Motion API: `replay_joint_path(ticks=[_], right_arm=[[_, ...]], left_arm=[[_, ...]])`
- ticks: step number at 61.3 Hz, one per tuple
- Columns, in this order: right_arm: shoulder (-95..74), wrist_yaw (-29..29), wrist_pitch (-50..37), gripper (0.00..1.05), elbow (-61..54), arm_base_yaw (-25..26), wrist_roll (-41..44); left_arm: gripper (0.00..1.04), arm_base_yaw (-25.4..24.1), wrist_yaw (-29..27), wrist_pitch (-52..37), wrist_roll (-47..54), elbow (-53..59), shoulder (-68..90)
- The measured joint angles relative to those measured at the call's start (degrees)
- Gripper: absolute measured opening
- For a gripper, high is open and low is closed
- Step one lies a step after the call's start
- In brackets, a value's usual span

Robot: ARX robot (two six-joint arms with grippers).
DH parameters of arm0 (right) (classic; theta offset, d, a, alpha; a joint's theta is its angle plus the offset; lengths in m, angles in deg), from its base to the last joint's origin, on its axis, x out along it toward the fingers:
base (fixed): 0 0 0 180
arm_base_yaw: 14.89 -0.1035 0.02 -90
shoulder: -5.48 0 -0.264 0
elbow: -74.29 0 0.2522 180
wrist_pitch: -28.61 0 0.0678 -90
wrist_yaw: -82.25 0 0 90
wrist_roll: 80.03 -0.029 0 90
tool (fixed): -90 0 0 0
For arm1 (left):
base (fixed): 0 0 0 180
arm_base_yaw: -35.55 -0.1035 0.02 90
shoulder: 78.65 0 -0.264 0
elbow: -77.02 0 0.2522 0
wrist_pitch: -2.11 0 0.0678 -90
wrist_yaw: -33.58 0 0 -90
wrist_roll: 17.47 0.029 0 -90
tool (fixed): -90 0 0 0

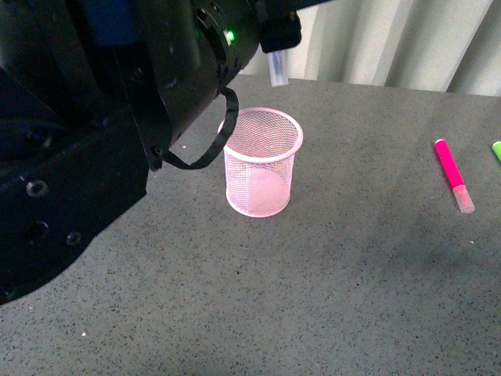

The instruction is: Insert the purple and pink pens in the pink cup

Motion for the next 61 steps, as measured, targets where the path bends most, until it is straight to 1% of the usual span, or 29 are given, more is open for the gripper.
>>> replay_joint_path(ticks=[7, 13, 31, 57, 61], right_arm=[[0.0, 0.0, 0.0, 0.98, 0.0, 0.0, 0.0], [0.0, 0.0, 0.0, 0.98, 0.0, 0.0, 0.0], [0.0, 0.0, 0.0, 0.98, 0.0, 0.0, 0.0], [0.0, 0.0, 0.0, 0.98, 0.0, 0.0, 0.0], [0.0, 0.0, 0.0, 0.98, 0.0, 0.0, 0.0]], left_arm=[[0.12, 0.1, -1.7, -0.4, 0.6, 0.0, 2.2], [0.12, -0.6, -2.2, 0.0, 0.6, -0.4, 4.0], [0.12, -3.1, -1.9, 0.3, 0.6, -1.4, 6.5], [0.12, -3.1, -0.7, 1.2, -0.7, -0.5, 7.2], [0.23, -3.0, 0.1, 2.1, -1.0, -0.1, 7.1]])
